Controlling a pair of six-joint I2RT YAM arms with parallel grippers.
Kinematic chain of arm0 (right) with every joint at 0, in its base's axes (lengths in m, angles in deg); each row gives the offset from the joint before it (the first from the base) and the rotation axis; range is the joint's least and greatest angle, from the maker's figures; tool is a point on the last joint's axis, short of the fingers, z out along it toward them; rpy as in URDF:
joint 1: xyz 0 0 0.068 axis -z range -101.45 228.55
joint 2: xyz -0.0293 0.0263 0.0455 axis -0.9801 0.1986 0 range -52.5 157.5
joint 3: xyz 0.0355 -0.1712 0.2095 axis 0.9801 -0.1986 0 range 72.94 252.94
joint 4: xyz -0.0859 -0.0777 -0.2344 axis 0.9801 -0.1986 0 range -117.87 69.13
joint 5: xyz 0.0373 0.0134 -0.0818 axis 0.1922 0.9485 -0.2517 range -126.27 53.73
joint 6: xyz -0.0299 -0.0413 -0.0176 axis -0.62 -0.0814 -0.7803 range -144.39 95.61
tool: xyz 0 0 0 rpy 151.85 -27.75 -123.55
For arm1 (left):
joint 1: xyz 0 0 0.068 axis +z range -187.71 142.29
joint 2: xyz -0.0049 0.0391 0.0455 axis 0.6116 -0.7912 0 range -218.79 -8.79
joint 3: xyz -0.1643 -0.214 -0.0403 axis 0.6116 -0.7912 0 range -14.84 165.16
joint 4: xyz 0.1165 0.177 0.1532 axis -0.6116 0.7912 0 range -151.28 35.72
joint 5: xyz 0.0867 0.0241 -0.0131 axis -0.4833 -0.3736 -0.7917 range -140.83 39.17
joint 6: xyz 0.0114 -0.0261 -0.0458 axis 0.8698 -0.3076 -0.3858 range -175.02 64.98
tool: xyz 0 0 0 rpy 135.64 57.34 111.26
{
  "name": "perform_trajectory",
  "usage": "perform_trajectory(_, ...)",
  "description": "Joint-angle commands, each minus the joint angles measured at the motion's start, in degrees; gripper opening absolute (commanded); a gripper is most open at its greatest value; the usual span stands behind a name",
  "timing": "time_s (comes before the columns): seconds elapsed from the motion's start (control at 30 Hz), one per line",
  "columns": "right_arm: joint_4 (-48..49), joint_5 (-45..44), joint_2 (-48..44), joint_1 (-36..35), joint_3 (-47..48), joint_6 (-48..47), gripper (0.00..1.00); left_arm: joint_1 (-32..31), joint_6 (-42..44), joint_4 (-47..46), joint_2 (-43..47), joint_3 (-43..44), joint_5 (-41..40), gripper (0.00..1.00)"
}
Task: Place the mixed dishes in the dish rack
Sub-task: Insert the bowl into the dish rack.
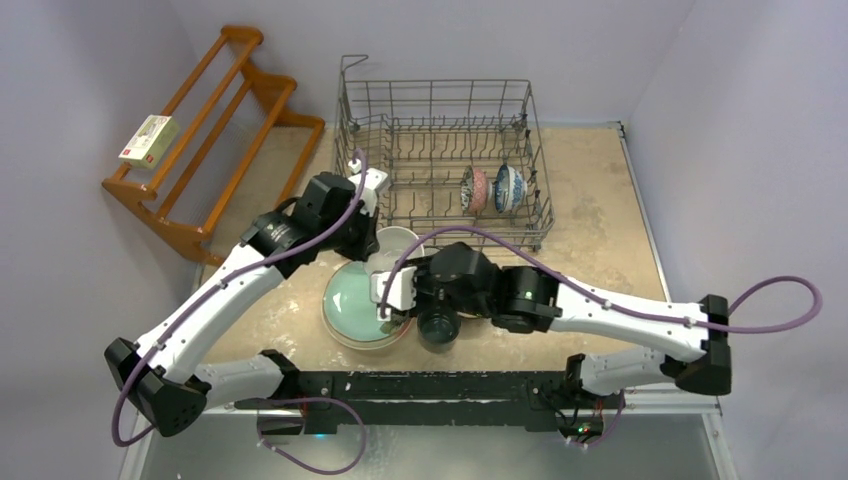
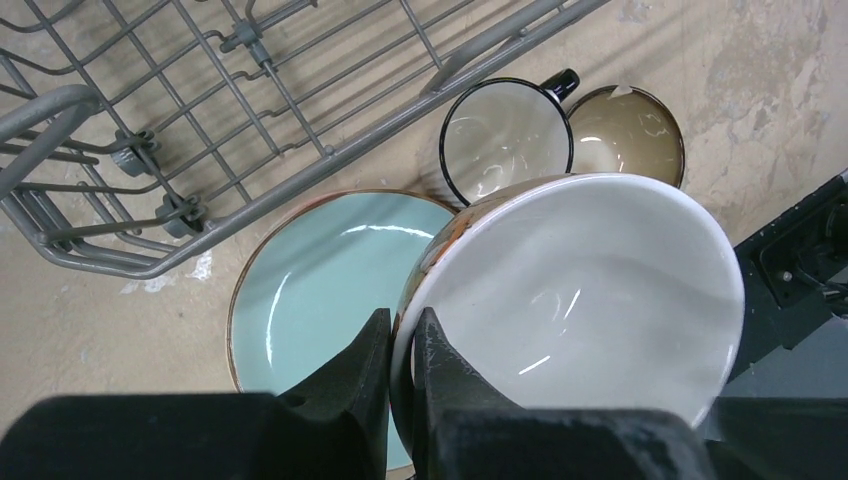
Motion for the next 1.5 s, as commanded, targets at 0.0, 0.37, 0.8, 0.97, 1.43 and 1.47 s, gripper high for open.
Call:
perform_trajectory(0.0, 12.3, -5.6, -6.6, 0.7, -2.6, 6.4, 0.46, -0.4, -1.4, -4.9, 2.4, -1.9, 1.1, 0.0)
perform_trajectory(0.37, 26.6, -17.2, -17.1, 2.7, -12.7, 28.6, 0.89, 0.2, -3.3, -11.7, 5.0, -3.4, -0.8, 0.0)
perform_trajectory(0.8, 27.5, -3.7, -17.4, 12.7, -14.1, 58.5, 0.99, 5.3, -10.2, -23.5, 8.8, -6.5, 8.9, 0.0)
perform_trajectory(0.97, 30.0, -0.8, -18.3, 13.2, -16.1, 64.8, 0.99, 6.7, -13.0, -28.7, 10.0, -8.6, 12.9, 0.0)
perform_trajectory(1.43, 34.7, -2.6, -22.7, 14.6, -22.4, 77.7, 0.99, 7.7, -20.7, -42.3, 12.5, -13.6, 19.4, 0.0)
perform_trajectory(1.47, 35.1, -2.3, -22.9, 14.7, -22.5, 78.6, 0.99, 7.8, -21.2, -43.2, 12.6, -14.1, 19.9, 0.0)
